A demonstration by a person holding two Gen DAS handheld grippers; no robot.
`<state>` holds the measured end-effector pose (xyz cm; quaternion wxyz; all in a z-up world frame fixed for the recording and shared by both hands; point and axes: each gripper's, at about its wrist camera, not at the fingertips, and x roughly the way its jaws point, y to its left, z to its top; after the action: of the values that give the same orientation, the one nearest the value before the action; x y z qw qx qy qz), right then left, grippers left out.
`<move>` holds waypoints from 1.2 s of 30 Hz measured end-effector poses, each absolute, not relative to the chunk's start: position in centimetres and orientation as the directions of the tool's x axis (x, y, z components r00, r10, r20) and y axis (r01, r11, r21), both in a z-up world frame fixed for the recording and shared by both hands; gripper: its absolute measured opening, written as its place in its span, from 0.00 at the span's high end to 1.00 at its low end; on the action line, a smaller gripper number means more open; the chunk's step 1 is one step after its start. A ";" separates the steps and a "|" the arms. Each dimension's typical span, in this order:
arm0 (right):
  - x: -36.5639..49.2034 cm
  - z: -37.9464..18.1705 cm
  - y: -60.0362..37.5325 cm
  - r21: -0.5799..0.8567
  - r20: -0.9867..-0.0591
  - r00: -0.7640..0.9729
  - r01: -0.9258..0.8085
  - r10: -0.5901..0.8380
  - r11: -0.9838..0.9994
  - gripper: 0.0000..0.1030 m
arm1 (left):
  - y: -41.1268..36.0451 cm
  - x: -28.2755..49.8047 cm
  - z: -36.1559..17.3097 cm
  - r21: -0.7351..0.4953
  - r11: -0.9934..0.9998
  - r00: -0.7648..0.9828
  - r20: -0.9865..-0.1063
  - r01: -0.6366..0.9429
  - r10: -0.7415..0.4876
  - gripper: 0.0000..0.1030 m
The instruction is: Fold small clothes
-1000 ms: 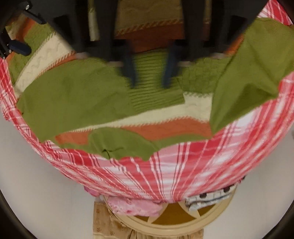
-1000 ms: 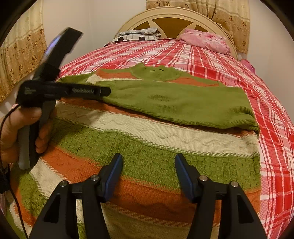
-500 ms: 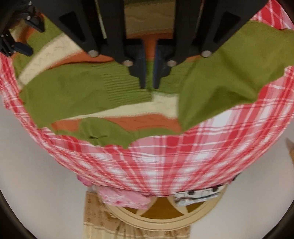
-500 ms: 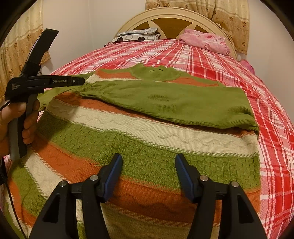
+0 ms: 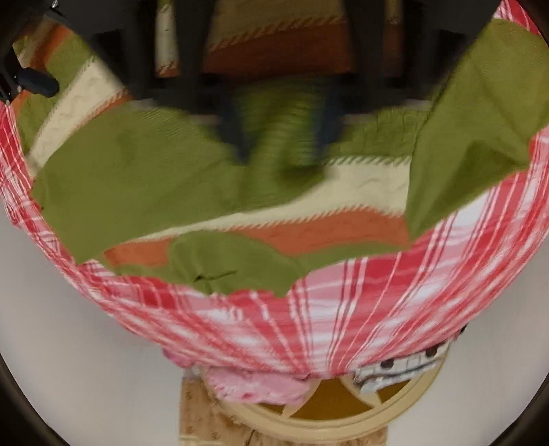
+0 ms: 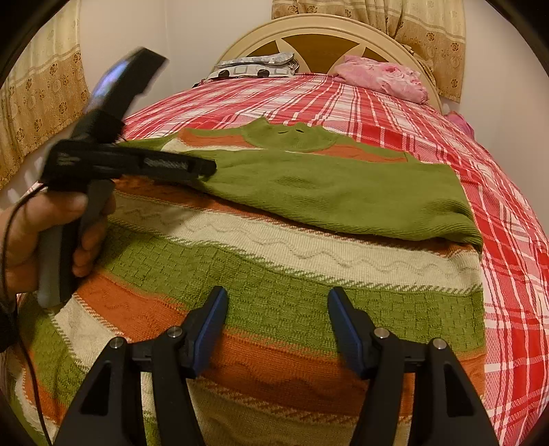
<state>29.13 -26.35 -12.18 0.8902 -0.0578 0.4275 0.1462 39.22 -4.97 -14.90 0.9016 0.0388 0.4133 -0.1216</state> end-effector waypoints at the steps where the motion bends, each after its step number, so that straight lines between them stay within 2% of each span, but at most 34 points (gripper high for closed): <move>1: 29.1 -12.2 -26.4 0.023 -0.778 0.592 -0.310 0.211 0.950 0.40 | -5.1 39.0 -14.7 -0.021 0.967 0.633 -0.752 0.255 -0.183 0.90; 8: 29.0 -12.1 -26.5 0.033 -0.775 0.593 -0.309 0.219 0.951 0.40 | -2.4 37.5 -12.0 -0.011 0.980 0.703 -0.695 0.201 -0.152 0.91; 17: 29.2 -12.2 -26.5 0.028 -0.777 0.591 -0.311 0.216 0.950 0.40 | -1.4 37.9 -14.5 0.032 0.979 0.663 -0.741 0.200 -0.111 0.89; 19: 29.4 -11.3 -27.0 0.091 -0.773 0.572 -0.327 0.274 0.941 0.40 | -1.7 37.8 -14.6 0.050 0.978 0.667 -0.738 0.202 -0.101 0.82; 23: 31.1 -7.4 -29.0 0.080 -0.714 0.649 -0.299 0.264 0.951 0.40 | -1.2 37.9 -14.8 0.037 0.982 0.659 -0.746 0.185 -0.096 0.79; 24: 32.3 -6.6 -29.8 0.079 -0.704 0.665 -0.276 0.249 0.958 0.40 | -1.0 37.8 -14.7 0.037 0.984 0.662 -0.744 0.177 -0.091 0.76; 25: 33.4 -6.2 -30.3 0.077 -0.705 0.669 -0.257 0.235 0.963 0.39 | -1.0 37.7 -14.7 0.043 0.985 0.666 -0.741 0.169 -0.082 0.68; 28: 37.8 -7.8 -31.8 0.036 -0.771 0.616 -0.206 0.158 0.978 0.39 | -0.8 37.1 -14.6 0.077 0.987 0.672 -0.739 0.141 -0.039 0.52; 30: 39.6 -10.1 -33.2 0.016 -0.819 0.563 -0.163 0.106 0.987 0.39 | -0.4 36.7 -14.7 0.081 0.987 0.663 -0.748 0.138 -0.031 0.52; 32: 39.9 -11.9 -34.5 0.048 -0.855 0.504 -0.156 0.121 0.987 0.39 | 0.0 36.3 -14.6 0.078 0.987 0.669 -0.743 0.139 -0.036 0.52; 34: 39.1 -11.7 -34.2 0.018 -0.845 0.524 -0.178 0.110 0.984 0.39 | 0.2 35.9 -14.3 0.082 0.986 0.677 -0.735 0.142 -0.036 0.51; 35: 38.9 -11.5 -34.0 0.002 -0.847 0.522 -0.178 0.096 0.984 0.39 | 0.2 35.5 -14.1 0.087 0.986 0.681 -0.732 0.142 -0.033 0.50; 36: 38.6 -10.9 -33.5 -0.023 -0.847 0.527 -0.169 0.071 0.985 0.39 | 0.3 35.1 -13.8 0.093 0.985 0.688 -0.725 0.144 -0.032 0.44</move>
<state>38.64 -33.52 -10.85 0.8723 -0.0510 0.4815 0.0686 35.08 0.26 -13.77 0.9158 0.0713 0.3922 -0.0482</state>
